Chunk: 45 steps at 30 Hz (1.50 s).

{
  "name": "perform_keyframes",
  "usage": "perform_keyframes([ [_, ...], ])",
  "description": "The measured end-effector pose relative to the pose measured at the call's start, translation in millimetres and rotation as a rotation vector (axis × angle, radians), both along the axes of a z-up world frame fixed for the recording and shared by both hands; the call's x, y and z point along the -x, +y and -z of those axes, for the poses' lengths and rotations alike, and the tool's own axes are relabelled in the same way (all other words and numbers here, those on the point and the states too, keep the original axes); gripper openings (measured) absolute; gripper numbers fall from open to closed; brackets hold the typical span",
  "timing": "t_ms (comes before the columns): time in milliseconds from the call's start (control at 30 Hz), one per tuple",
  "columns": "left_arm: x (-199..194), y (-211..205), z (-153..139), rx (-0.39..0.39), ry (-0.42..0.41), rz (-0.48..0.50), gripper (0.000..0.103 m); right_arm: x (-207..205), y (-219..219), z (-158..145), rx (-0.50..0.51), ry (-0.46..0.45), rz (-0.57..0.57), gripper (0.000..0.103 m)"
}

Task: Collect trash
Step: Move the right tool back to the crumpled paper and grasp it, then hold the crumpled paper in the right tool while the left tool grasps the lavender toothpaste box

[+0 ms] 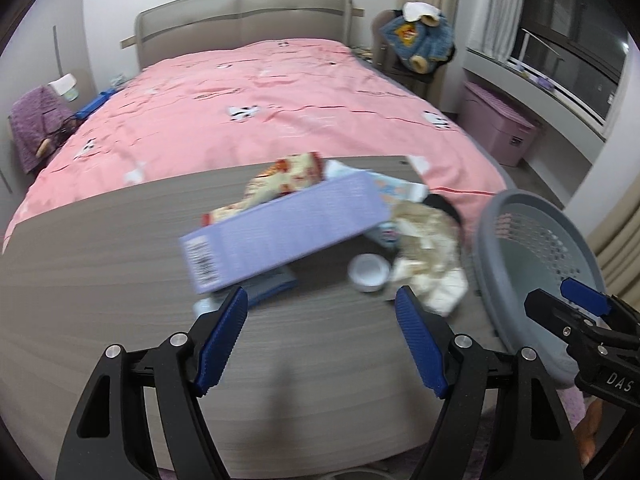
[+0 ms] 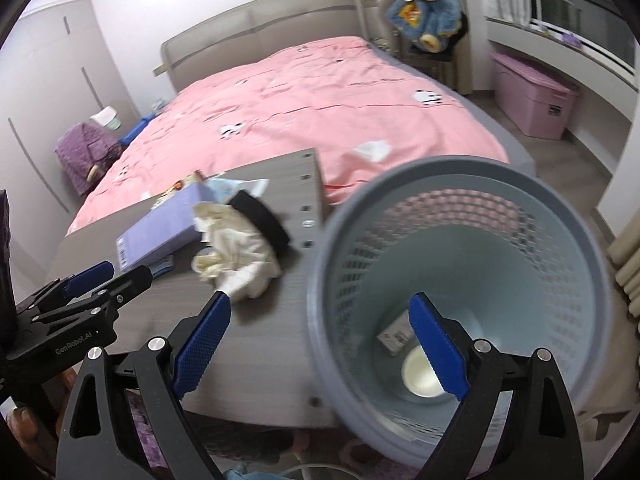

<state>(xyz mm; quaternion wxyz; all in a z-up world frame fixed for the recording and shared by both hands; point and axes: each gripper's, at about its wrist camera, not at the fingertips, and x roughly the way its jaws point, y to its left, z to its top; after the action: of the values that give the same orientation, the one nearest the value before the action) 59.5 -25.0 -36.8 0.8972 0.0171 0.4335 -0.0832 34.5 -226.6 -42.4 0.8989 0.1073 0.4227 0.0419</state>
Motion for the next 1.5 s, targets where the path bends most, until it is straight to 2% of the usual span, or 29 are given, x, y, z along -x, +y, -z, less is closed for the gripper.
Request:
perform_keyframes([
  [300,-8.3,39.2,7.1,0.005,0.002,-0.070,0.073,-27.6,42.1,8.4,0.016,0.037,-0.046,0.089],
  [600,-13.9,58.5,10.1,0.018,0.000,-0.092,0.073,-50.6,66.6,22.7,0.058,0.085,0.010,0.089],
  [667,-15.1,61.8,11.1,0.025,0.002,-0.098,0.073,-54.5,68.7,26.0,0.066,0.095,0.027,0.086],
  [733,-15.5,65.0,12.2,0.027,0.002,-0.103,0.073,-59.2,70.9,29.4,0.072,0.110,0.032,0.079],
  [900,-17.2,71.8,15.8,0.033,0.007,-0.111,0.073,-64.8,77.5,35.2,0.088,0.134,0.026,0.072],
  [967,-17.2,74.0,16.2,0.038,0.007,-0.114,0.073,-65.9,80.2,36.3,0.085,0.134,0.014,0.064],
  [1133,-15.9,76.7,16.8,0.043,0.008,-0.119,0.073,-62.9,84.2,34.3,0.096,0.121,-0.002,0.057],
  [1500,-14.7,76.9,16.2,0.050,0.012,-0.105,0.073,-43.3,86.9,18.6,0.053,0.079,-0.059,0.055],
])
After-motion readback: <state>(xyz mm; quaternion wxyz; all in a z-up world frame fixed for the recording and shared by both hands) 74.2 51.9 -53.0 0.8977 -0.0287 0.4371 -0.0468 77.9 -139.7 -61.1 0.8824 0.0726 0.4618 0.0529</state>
